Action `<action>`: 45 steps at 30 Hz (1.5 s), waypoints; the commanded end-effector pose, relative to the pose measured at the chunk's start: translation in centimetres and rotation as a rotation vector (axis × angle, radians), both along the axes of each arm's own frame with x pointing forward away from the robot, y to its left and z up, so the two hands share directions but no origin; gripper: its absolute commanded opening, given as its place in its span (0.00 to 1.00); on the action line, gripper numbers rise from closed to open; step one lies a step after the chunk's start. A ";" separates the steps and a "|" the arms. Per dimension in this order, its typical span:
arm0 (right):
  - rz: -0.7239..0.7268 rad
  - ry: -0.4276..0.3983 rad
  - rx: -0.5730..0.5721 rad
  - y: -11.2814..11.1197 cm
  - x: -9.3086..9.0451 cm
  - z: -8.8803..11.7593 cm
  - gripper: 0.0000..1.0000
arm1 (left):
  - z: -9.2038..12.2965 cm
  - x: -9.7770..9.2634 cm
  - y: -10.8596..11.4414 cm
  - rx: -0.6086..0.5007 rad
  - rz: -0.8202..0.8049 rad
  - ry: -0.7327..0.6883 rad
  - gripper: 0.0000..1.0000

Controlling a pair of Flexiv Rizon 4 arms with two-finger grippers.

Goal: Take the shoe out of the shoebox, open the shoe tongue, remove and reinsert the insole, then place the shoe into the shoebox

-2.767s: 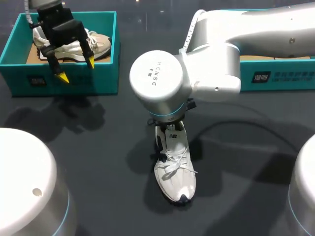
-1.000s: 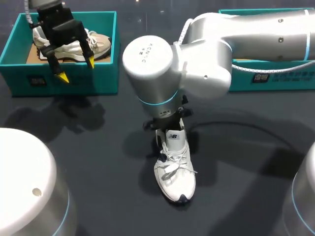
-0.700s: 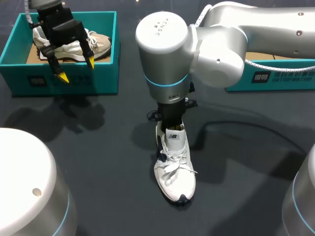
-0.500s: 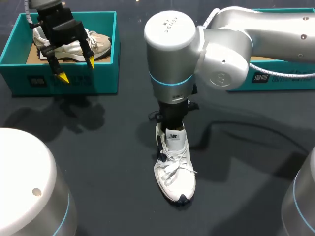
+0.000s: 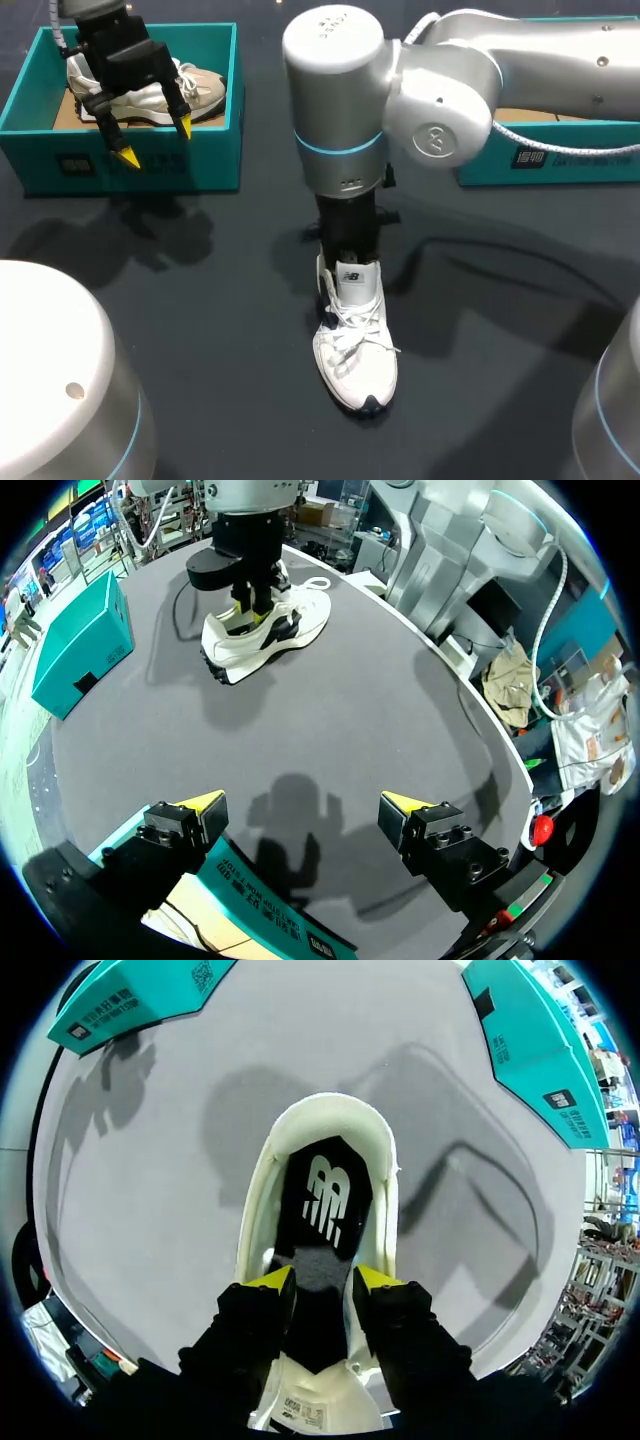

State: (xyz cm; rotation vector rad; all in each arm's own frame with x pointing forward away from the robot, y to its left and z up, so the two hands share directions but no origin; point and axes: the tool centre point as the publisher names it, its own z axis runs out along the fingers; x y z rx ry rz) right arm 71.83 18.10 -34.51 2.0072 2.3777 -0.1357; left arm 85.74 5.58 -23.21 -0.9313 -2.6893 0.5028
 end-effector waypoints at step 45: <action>-0.067 -0.028 -0.031 -0.1 -1.0 1.4 1.00 | 0.0 0.0 0.0 0.001 0.000 0.000 1.00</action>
